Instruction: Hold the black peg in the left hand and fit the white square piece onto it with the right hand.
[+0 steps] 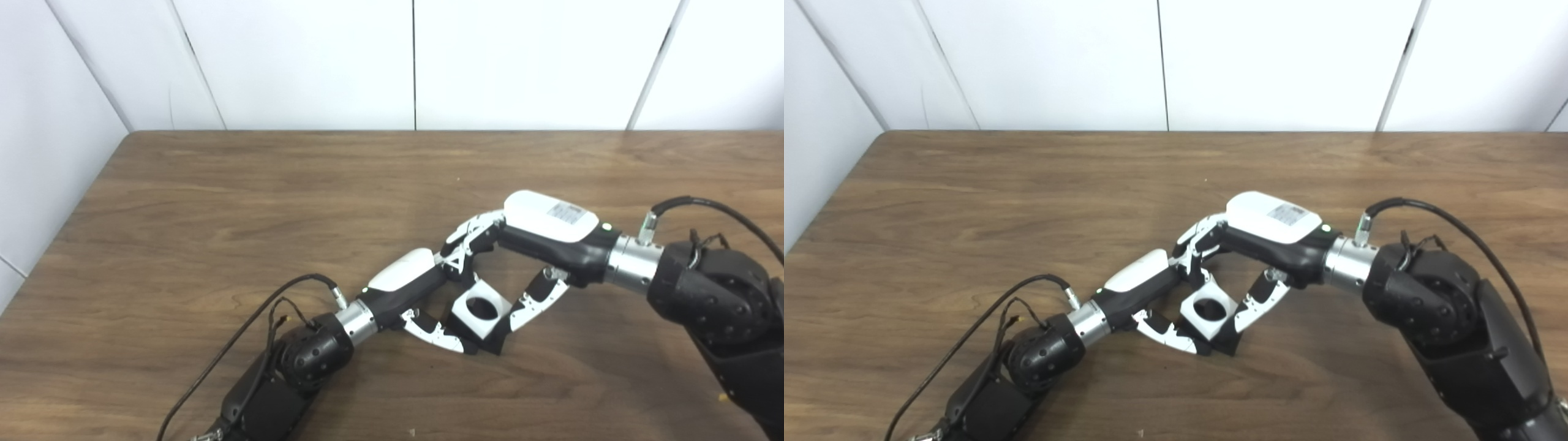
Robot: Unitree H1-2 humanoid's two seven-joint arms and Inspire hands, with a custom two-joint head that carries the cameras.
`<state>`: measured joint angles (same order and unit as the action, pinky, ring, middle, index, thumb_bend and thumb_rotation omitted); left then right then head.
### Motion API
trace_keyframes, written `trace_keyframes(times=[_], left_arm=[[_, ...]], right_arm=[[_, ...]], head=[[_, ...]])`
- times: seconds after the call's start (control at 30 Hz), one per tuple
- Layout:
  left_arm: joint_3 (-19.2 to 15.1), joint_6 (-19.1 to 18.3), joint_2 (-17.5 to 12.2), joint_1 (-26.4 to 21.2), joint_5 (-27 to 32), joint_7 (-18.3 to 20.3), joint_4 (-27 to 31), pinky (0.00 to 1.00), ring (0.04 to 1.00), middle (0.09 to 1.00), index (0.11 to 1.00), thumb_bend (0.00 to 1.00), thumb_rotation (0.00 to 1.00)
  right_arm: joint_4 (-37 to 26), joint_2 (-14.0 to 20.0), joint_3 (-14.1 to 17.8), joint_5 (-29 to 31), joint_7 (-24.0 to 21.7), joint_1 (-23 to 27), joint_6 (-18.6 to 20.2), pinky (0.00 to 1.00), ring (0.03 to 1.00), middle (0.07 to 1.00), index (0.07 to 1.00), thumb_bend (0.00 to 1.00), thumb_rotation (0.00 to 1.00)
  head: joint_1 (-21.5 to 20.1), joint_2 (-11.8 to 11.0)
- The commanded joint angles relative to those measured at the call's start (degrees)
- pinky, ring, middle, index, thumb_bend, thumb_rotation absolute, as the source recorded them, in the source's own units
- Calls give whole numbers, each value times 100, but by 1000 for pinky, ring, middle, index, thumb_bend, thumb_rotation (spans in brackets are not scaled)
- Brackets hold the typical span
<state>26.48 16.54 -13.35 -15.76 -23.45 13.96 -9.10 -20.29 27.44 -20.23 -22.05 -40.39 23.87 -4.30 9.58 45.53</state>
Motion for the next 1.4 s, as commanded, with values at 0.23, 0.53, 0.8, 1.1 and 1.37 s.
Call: trace_keyframes(times=[0.23,0.53,0.8,1.1,1.37], left_arm=[[90,-284,-48,10,-376,145,-30,1000,1000,1000,491,520,78],[68,-313,-113,69,-306,190,18,1000,1000,1000,491,520,78],[62,-385,-147,106,-283,242,109,1000,1000,1000,491,521,75],[73,-410,-148,106,-278,257,141,1000,1000,1000,491,521,76],[88,-366,-101,92,-283,218,96,1000,1000,1000,491,521,76]], right_arm=[[65,-30,102,-10,220,159,-293,780,811,769,482,517,136],[85,67,150,-33,160,178,-237,780,808,773,482,517,136],[57,124,207,-54,128,195,-147,781,805,774,483,517,135],[137,166,283,-7,169,190,-199,747,799,769,482,516,136],[251,161,303,-46,175,143,-158,764,806,775,483,516,136]], head=[[7,36],[-106,46],[-163,78],[-180,99],[-150,98]])
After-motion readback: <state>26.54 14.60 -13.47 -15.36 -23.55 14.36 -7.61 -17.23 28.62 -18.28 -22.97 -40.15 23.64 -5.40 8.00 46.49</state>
